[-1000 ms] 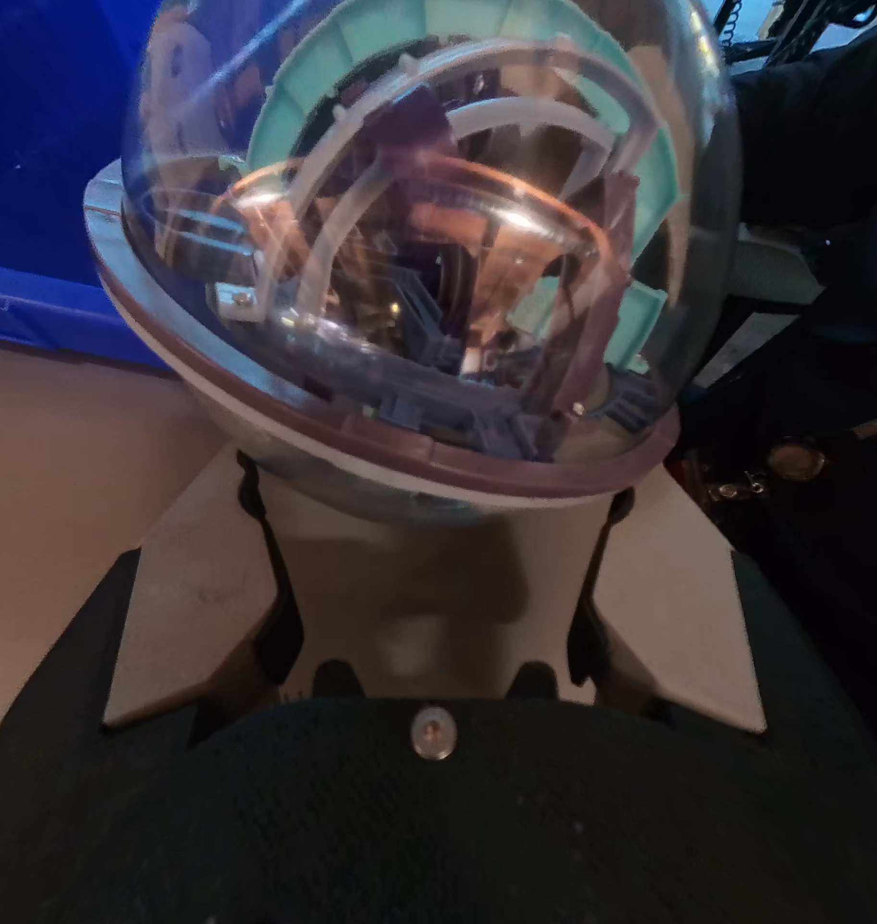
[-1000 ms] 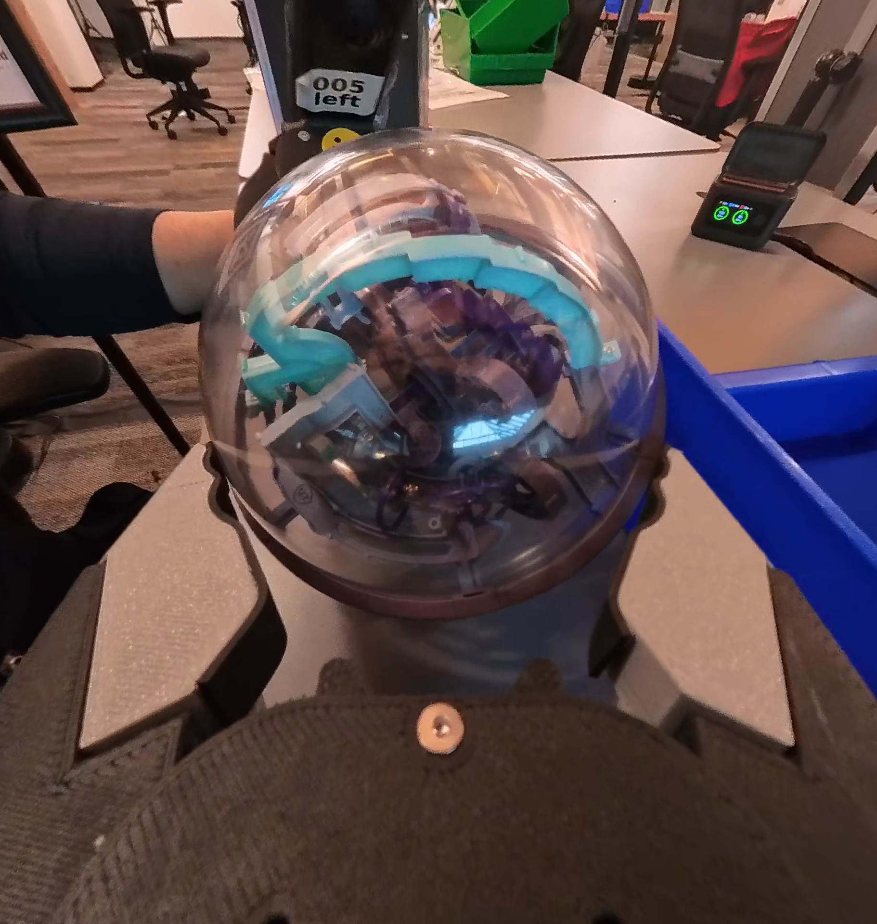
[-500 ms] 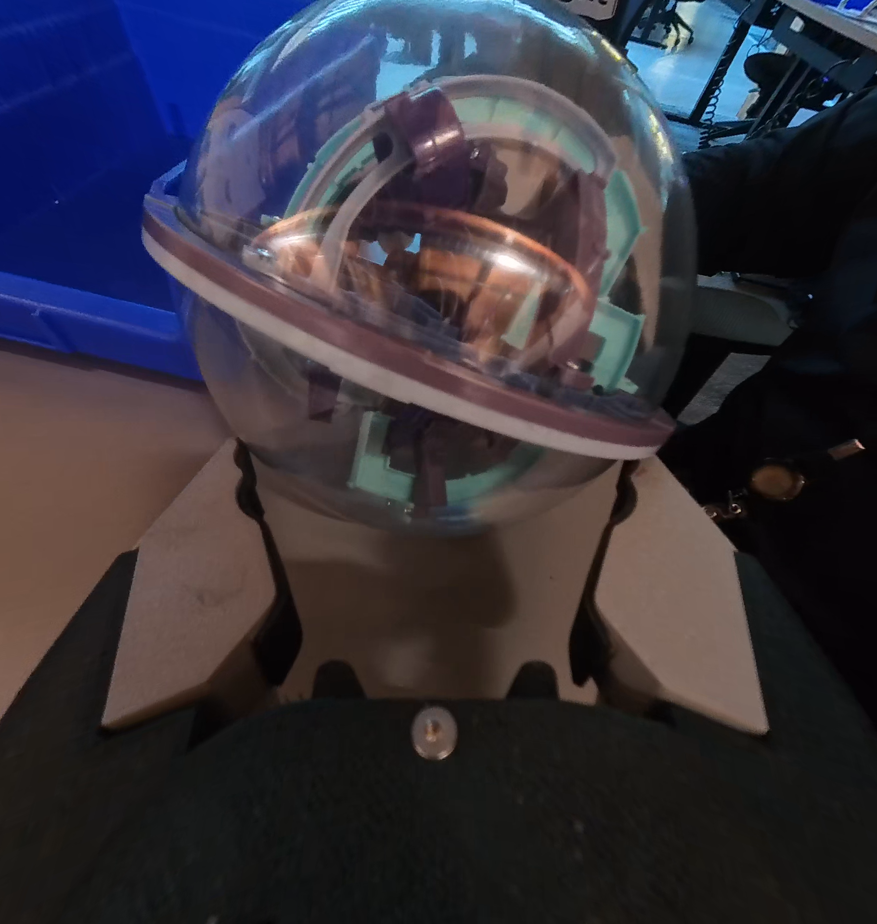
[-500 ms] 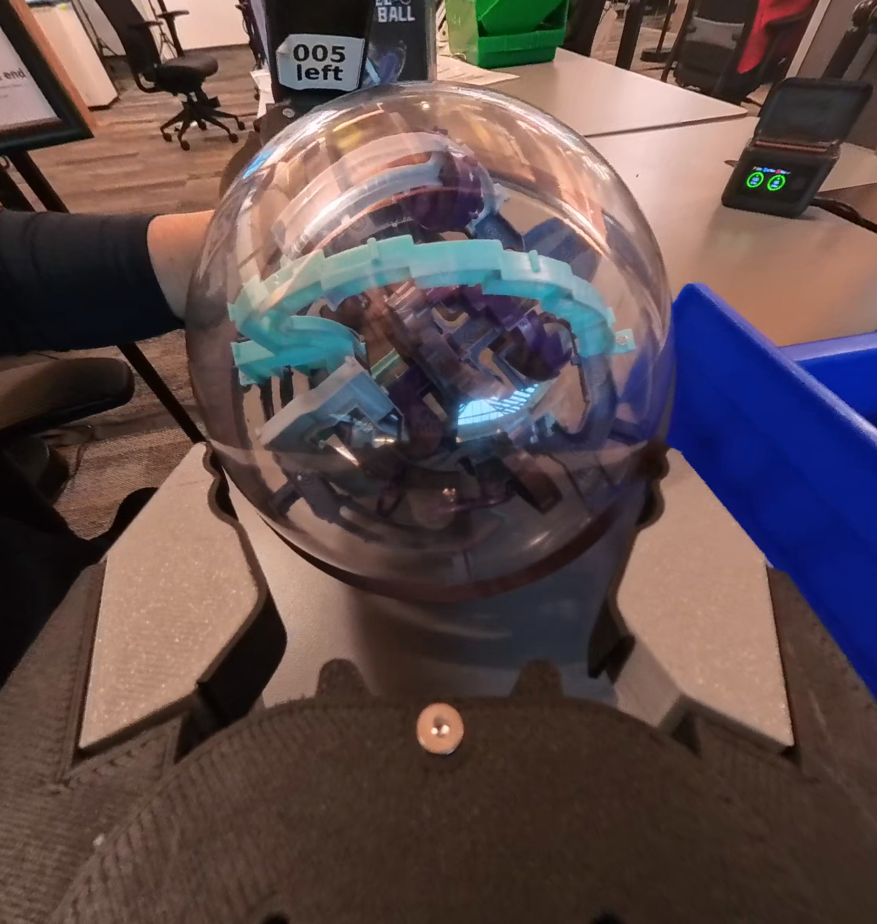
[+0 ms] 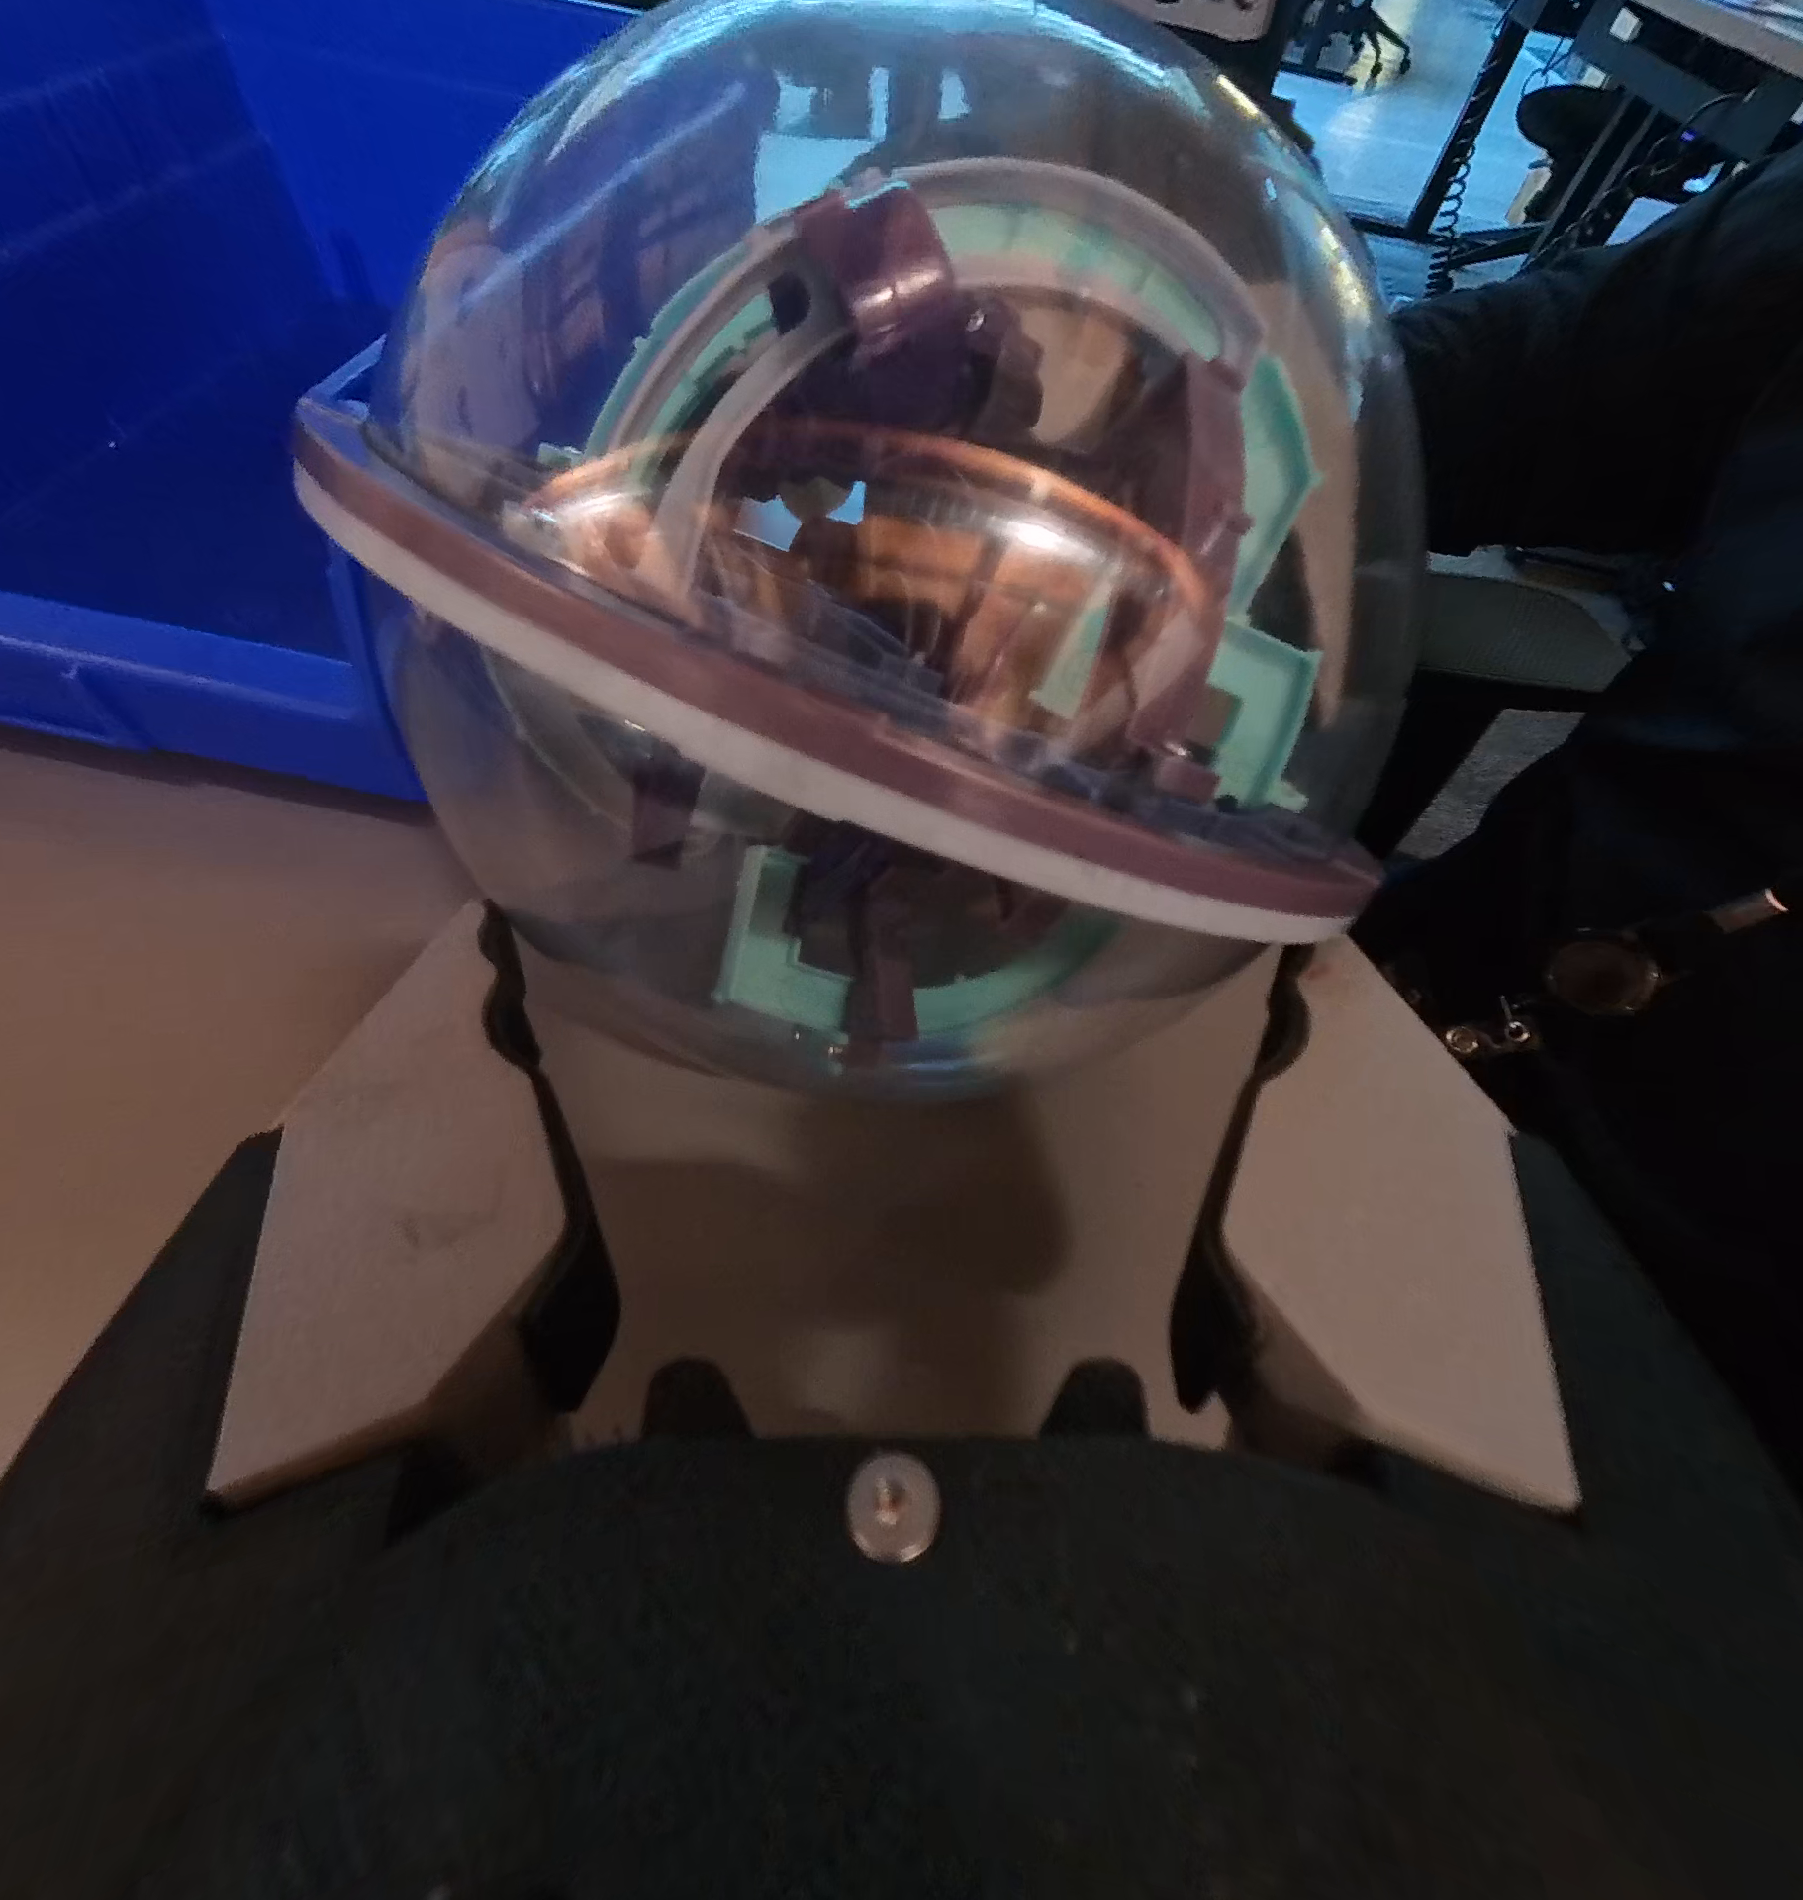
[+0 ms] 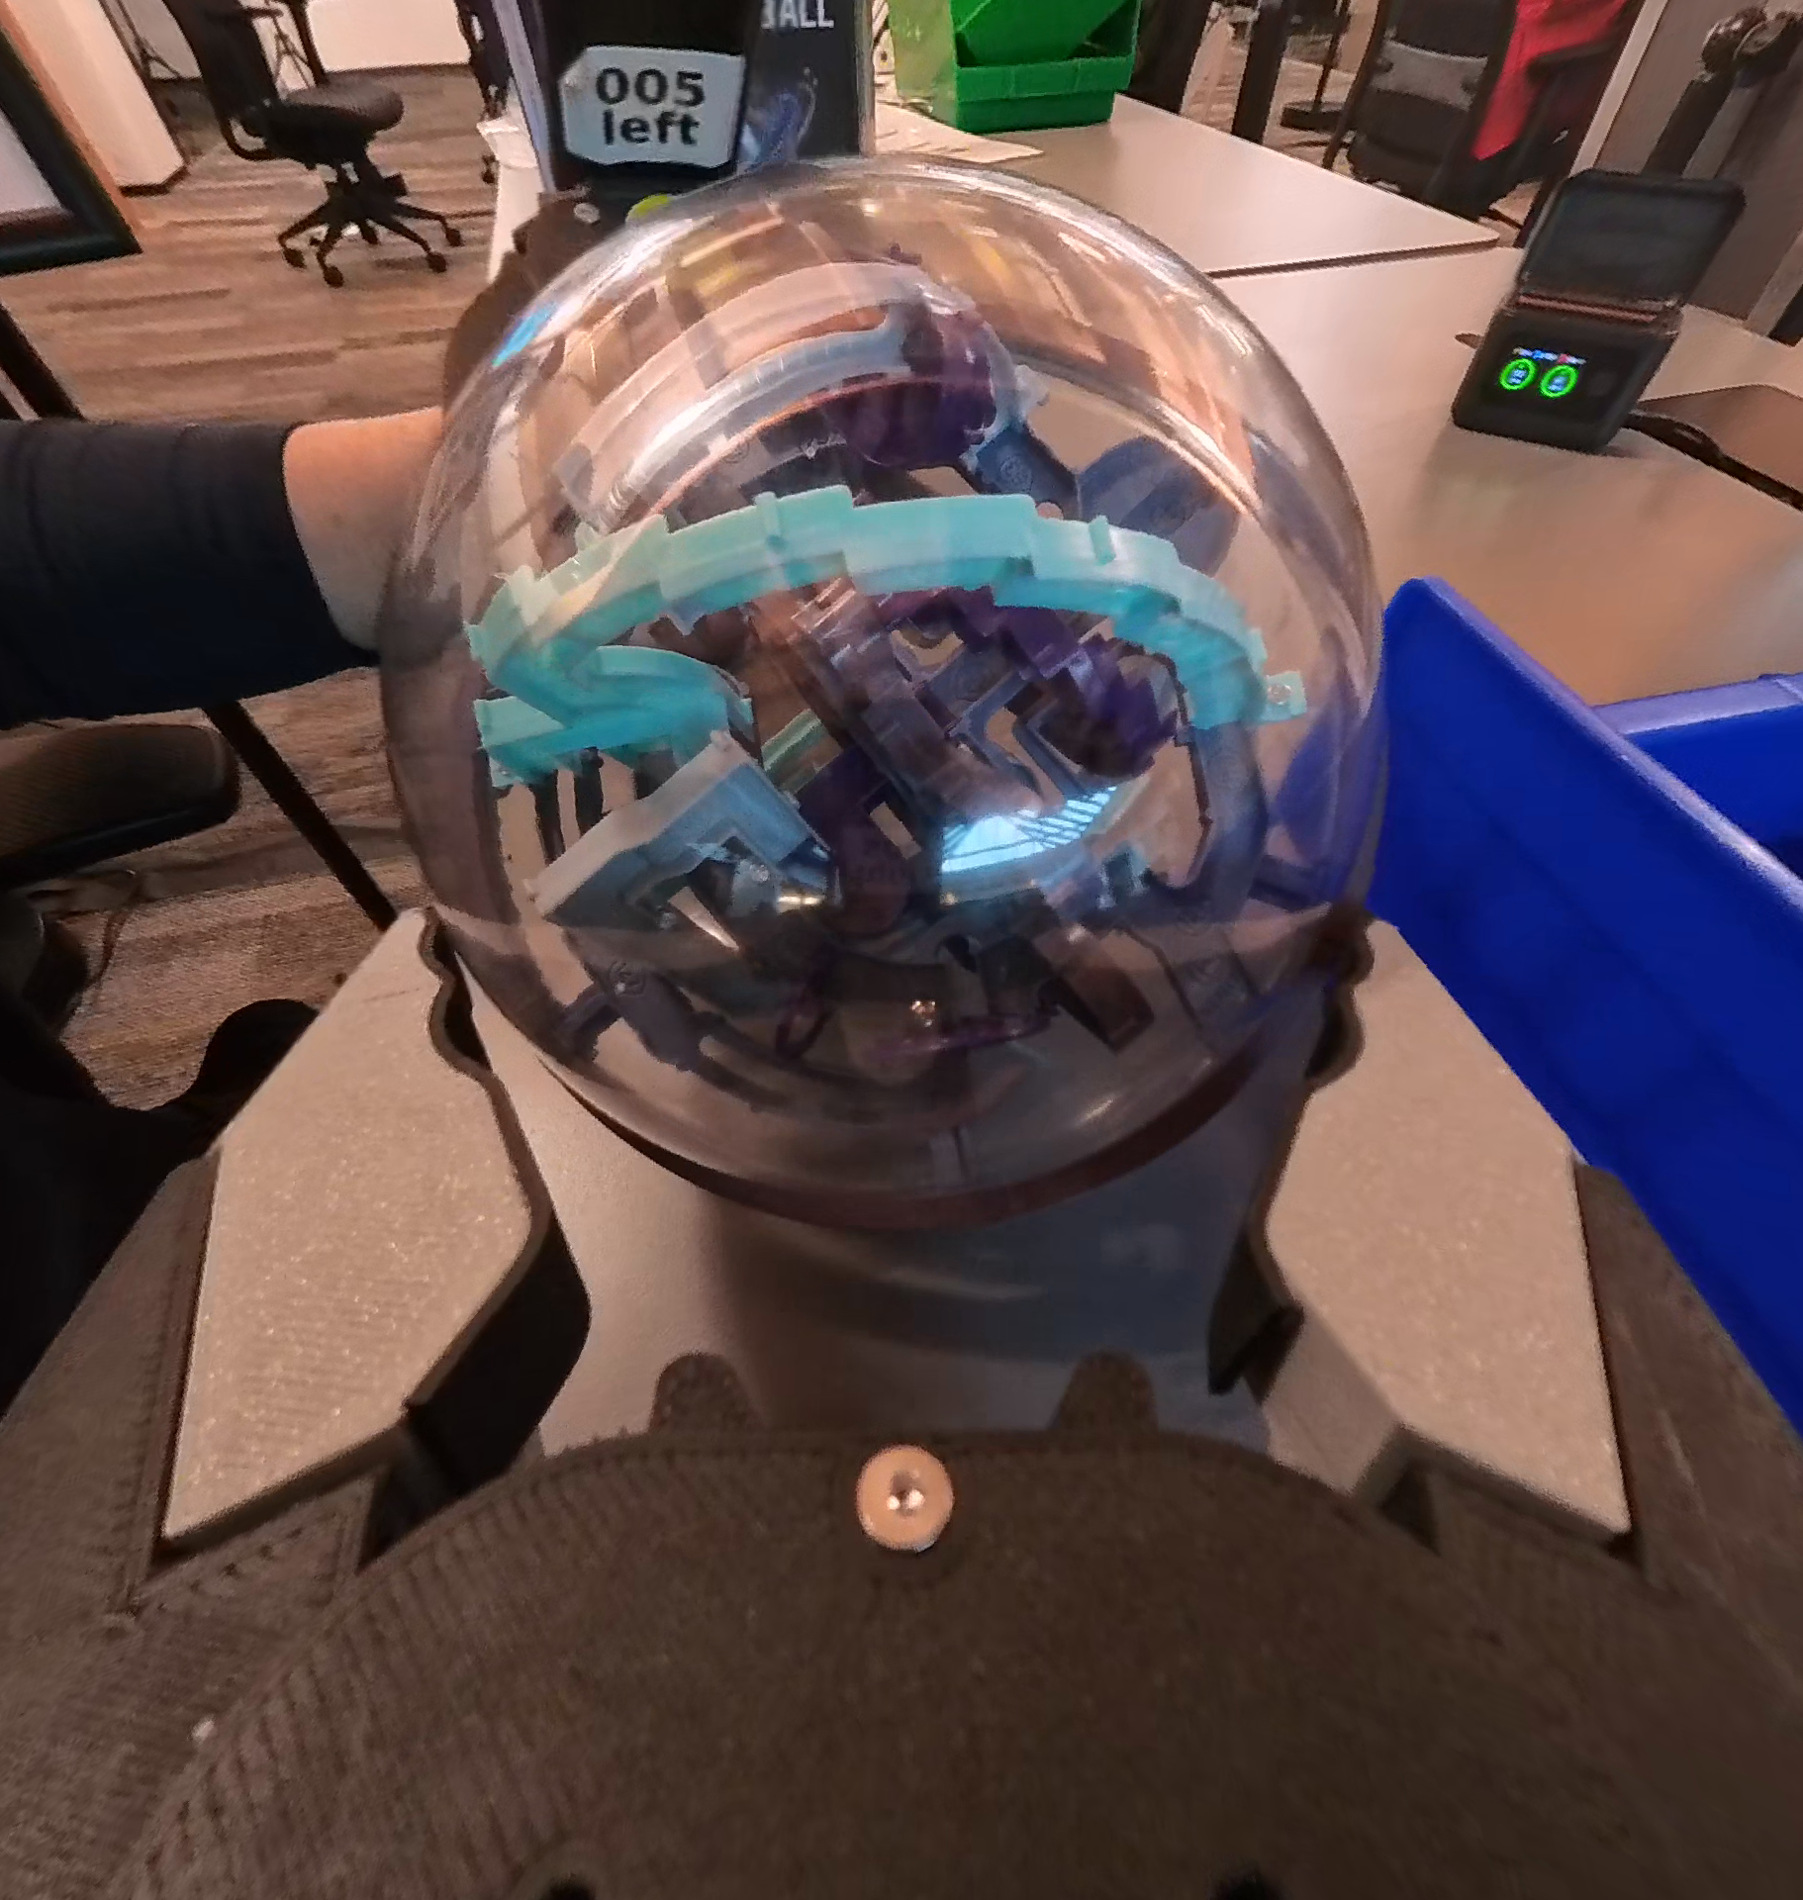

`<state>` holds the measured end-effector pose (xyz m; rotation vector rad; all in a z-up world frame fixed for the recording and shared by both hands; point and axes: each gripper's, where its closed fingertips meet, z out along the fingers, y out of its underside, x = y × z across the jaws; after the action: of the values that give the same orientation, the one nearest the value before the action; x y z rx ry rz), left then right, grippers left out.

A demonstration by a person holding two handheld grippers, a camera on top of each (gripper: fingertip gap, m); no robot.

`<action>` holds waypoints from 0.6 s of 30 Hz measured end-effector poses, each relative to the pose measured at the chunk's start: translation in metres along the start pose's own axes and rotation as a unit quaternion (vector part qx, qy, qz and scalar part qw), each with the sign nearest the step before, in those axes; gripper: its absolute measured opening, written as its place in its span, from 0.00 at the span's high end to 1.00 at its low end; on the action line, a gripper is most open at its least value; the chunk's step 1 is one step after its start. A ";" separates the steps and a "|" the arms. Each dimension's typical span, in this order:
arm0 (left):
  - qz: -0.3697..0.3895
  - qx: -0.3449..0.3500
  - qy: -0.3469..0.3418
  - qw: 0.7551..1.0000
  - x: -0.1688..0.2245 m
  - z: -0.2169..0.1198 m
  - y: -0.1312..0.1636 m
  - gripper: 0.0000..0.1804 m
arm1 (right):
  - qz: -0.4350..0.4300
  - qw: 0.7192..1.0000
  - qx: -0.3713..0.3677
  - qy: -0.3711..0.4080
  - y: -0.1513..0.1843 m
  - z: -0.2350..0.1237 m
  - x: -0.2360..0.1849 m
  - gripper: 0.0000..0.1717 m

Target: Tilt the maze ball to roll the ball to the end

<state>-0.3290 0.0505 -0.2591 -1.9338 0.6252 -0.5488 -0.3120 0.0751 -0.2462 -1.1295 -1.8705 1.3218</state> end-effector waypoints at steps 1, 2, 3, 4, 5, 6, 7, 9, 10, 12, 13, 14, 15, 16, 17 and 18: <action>0.001 -0.001 0.002 1.000 0.000 0.000 0.000 0.23 | -0.001 1.000 -0.001 0.007 0.000 -0.001 0.000 0.09; 0.000 -0.001 0.003 1.000 0.000 0.000 0.000 0.23 | -0.003 1.000 0.000 0.015 -0.001 -0.002 0.000 0.10; -0.001 0.000 0.002 1.000 -0.001 -0.001 0.000 0.23 | -0.008 1.000 0.002 0.024 -0.002 -0.003 0.000 0.13; -0.002 0.003 -0.001 1.000 -0.002 -0.001 -0.001 0.23 | -0.015 0.999 0.006 0.032 -0.003 -0.005 0.000 0.15; -0.003 0.004 -0.002 1.000 -0.002 -0.002 -0.001 0.23 | -0.022 0.999 0.009 0.039 -0.003 -0.006 0.000 0.16; -0.001 0.006 -0.001 1.000 -0.002 -0.003 -0.001 0.23 | -0.026 0.999 0.011 0.042 -0.003 -0.006 -0.001 0.16; 0.000 0.007 -0.001 1.000 -0.001 -0.003 -0.001 0.23 | -0.027 0.999 0.012 0.044 -0.003 -0.005 -0.001 0.15; -0.002 0.009 0.001 1.000 -0.001 -0.004 -0.001 0.24 | -0.026 0.999 0.012 0.045 -0.003 -0.005 -0.001 0.15; -0.002 0.009 0.003 1.000 -0.001 -0.004 -0.001 0.24 | -0.026 0.999 0.012 0.046 -0.003 -0.005 -0.002 0.15; -0.002 0.007 0.004 1.000 -0.001 -0.005 0.000 0.24 | -0.028 0.998 0.013 0.048 -0.003 -0.004 -0.002 0.16; -0.002 0.006 0.004 1.000 -0.001 -0.005 0.000 0.24 | -0.029 0.998 0.013 0.049 -0.003 -0.004 -0.002 0.16; -0.002 0.006 0.004 1.000 -0.001 -0.006 0.000 0.25 | -0.031 0.998 0.013 0.049 -0.003 -0.004 -0.002 0.16; -0.003 0.006 0.004 1.000 -0.001 -0.007 0.001 0.25 | -0.032 0.998 0.012 0.050 -0.003 -0.004 -0.002 0.16; -0.004 0.007 0.005 1.000 0.000 -0.008 0.001 0.26 | -0.033 0.998 0.012 0.050 -0.003 -0.004 -0.002 0.16; -0.005 0.009 0.005 1.000 0.000 -0.010 0.001 0.28 | -0.034 0.998 0.011 0.050 -0.003 -0.004 -0.003 0.16; -0.008 0.011 0.005 1.000 0.000 -0.013 0.002 0.29 | -0.034 0.998 0.011 0.051 -0.003 -0.004 -0.003 0.16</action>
<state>-0.3371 0.0411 -0.2553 -1.9172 0.6071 -0.5732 -0.3084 0.0742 -0.2417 -1.0912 -1.8005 1.2227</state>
